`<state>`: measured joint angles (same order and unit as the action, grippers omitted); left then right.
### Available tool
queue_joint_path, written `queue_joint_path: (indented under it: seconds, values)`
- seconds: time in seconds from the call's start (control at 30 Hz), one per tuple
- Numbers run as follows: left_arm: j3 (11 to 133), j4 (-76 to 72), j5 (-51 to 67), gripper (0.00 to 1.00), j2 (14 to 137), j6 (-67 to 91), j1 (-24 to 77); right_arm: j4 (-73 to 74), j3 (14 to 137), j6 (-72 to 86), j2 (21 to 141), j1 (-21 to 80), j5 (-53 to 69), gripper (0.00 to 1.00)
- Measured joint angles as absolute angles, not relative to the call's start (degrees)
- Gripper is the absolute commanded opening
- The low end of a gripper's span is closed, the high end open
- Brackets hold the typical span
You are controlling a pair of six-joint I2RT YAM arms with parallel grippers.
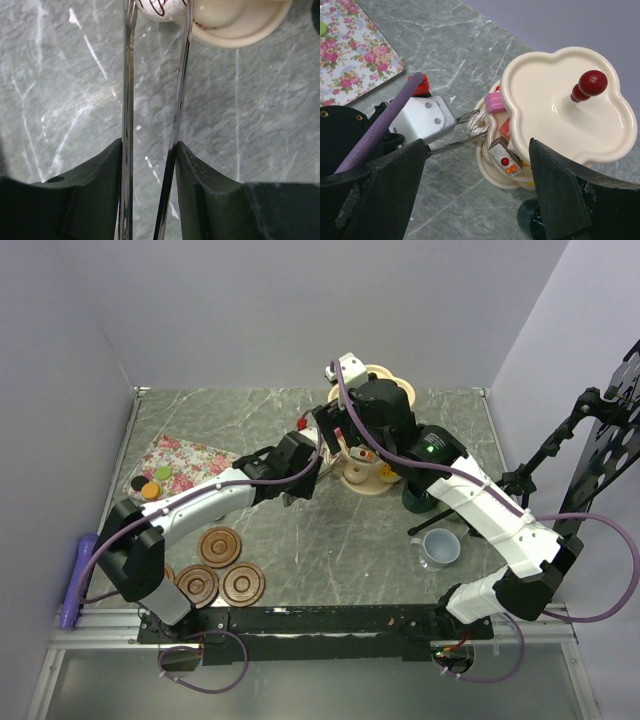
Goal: Serve the afternoon tea
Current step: Place the desert on the desert table.
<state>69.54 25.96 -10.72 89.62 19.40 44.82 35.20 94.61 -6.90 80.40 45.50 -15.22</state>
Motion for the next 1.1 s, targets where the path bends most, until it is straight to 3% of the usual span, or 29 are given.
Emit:
queue_joint_path:
  seconds: [0.8,1.1]
  values:
    - [79.2,24.8,-8.8,0.43,99.0,20.1,49.2,35.1,94.8,-7.0,79.7,44.5,-18.0,0.90]
    - [79.7,23.4,-9.1,0.58,100.2,19.4,49.2,35.2,94.8,-7.1,79.7,44.5,-18.7,0.90]
